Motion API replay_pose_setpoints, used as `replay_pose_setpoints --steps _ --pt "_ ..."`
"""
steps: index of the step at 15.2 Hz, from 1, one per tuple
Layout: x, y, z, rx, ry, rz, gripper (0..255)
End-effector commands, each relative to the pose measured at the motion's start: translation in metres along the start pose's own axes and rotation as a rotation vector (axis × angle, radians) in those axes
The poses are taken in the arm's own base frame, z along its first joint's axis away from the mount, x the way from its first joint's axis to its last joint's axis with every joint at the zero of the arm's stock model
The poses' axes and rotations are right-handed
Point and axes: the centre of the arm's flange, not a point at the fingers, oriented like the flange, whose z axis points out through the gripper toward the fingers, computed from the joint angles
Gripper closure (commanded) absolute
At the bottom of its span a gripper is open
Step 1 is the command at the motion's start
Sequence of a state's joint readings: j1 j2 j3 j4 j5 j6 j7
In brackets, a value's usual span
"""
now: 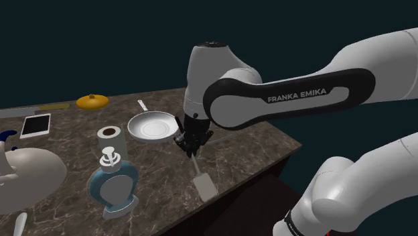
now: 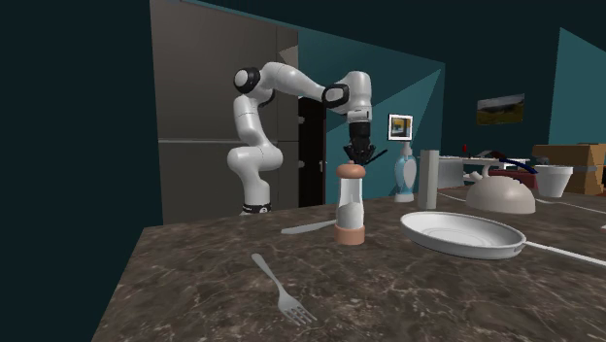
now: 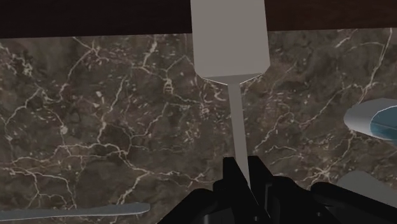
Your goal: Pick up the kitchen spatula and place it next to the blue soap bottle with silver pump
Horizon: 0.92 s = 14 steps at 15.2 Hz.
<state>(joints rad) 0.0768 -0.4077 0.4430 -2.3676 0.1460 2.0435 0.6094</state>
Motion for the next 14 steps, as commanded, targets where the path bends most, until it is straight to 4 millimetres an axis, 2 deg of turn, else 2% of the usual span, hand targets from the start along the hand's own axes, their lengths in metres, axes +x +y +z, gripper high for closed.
replay_pose_setpoints --steps 1,14 --pt "-0.001 -0.001 0.01 0.0 0.0 0.0 255" --pt "-0.005 -0.001 0.079 0.0 0.0 0.0 255"
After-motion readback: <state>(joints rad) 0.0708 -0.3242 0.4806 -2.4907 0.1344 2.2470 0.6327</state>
